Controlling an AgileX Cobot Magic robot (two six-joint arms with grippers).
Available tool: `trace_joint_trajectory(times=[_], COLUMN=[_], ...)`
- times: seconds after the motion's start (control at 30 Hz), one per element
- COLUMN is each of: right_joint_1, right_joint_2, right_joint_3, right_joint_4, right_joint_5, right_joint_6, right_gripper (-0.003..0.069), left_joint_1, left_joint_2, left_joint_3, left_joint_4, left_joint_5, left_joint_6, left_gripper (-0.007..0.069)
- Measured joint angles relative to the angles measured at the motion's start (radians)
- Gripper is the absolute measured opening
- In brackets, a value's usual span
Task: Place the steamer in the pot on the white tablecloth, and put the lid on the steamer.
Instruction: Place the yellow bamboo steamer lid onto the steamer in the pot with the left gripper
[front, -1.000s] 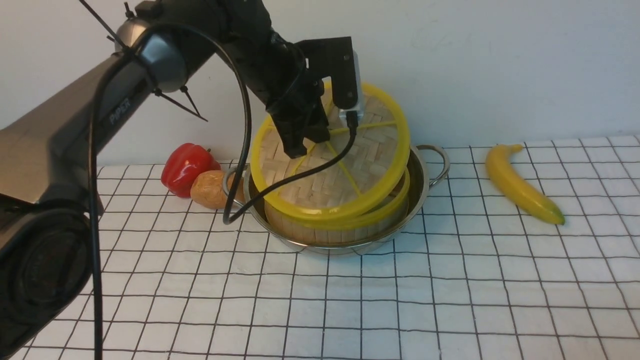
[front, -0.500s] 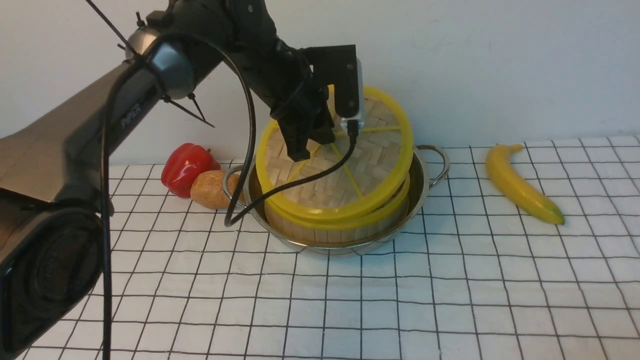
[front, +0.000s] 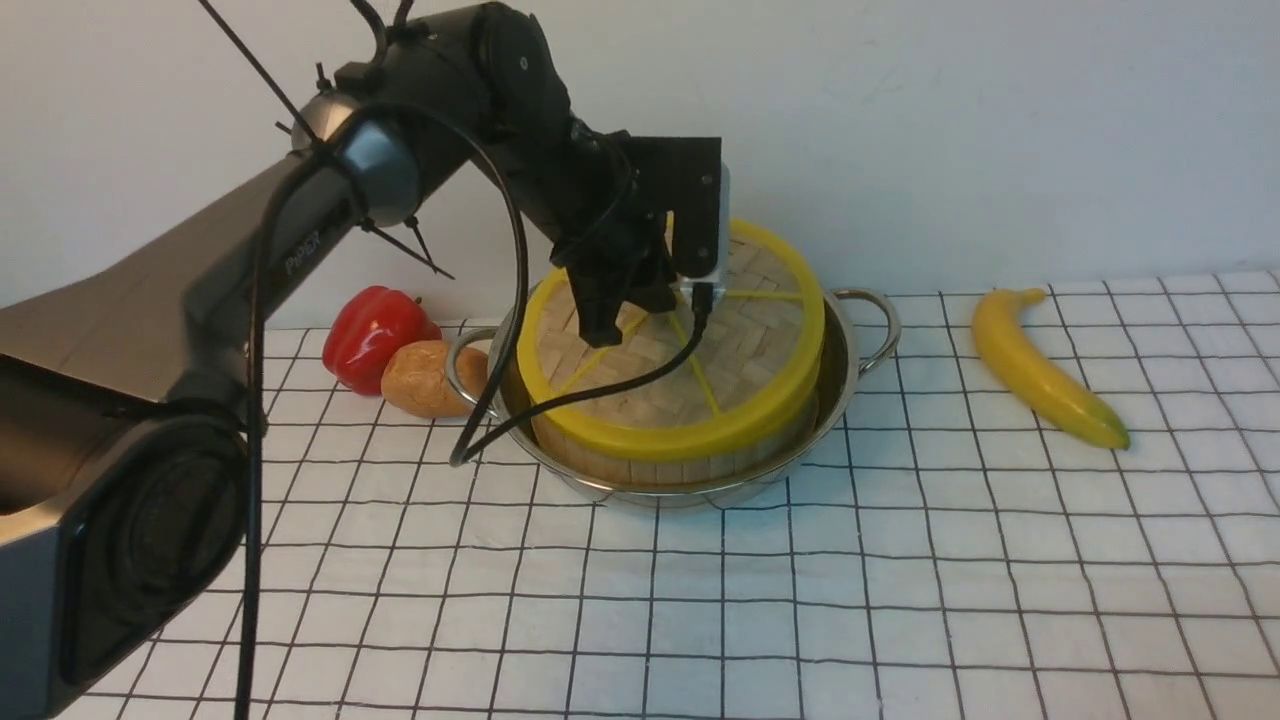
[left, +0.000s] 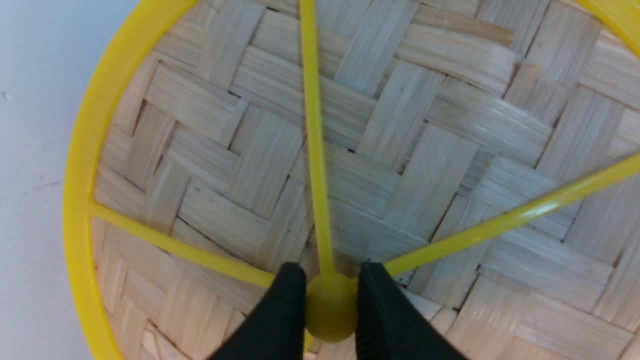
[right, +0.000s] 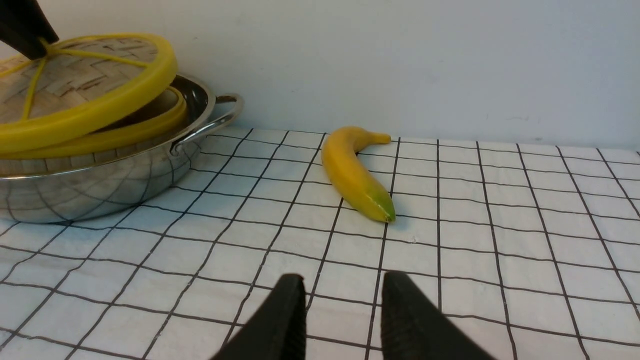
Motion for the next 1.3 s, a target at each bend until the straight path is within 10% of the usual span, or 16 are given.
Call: trace_joint_trajectory(times=[1.3], right_joint_1=[0.000], right_joint_2=[0.000], right_joint_3=[0.000], right_joint_4=[0.001], right_joint_5=[0.000], right_joint_6=[0.000], right_gripper=[0.0240], left_joint_1=[-0.001], left_joint_2=[0.043], left_joint_3=[0.000], left_joint_4=[-0.052], left_joint_5=[-0.106], left_joint_6=[0.180], left_gripper=[0.0117])
